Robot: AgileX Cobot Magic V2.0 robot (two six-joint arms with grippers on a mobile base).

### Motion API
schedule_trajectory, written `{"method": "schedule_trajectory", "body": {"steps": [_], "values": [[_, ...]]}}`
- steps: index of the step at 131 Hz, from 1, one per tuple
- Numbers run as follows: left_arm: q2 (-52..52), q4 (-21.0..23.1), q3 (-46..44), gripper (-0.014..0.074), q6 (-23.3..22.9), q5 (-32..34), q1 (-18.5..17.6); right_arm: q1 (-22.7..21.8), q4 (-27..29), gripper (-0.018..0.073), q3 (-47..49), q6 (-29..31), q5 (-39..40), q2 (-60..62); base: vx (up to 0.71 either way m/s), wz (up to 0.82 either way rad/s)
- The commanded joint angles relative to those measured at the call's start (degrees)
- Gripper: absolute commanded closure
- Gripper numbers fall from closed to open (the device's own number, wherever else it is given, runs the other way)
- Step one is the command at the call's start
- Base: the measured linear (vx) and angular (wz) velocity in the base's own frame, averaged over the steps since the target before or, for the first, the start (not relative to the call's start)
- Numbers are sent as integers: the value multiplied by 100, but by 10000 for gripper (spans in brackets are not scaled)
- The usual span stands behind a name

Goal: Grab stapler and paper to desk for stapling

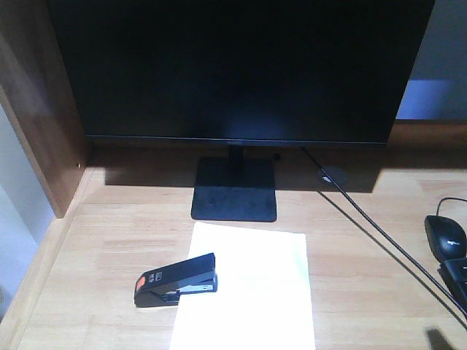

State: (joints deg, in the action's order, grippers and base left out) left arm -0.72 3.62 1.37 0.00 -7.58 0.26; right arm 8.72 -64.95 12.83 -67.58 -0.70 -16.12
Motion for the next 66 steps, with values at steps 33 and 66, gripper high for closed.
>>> {"method": "schedule_trajectory", "body": {"steps": [33,66], "values": [[-87,50,61,603,-48,406,9,-13,-45,565,153,46,139,-46,0,0],[-87,50,61,603,-48,406,9,-13,-174,565,134,26,70,-46,0,0]]}}
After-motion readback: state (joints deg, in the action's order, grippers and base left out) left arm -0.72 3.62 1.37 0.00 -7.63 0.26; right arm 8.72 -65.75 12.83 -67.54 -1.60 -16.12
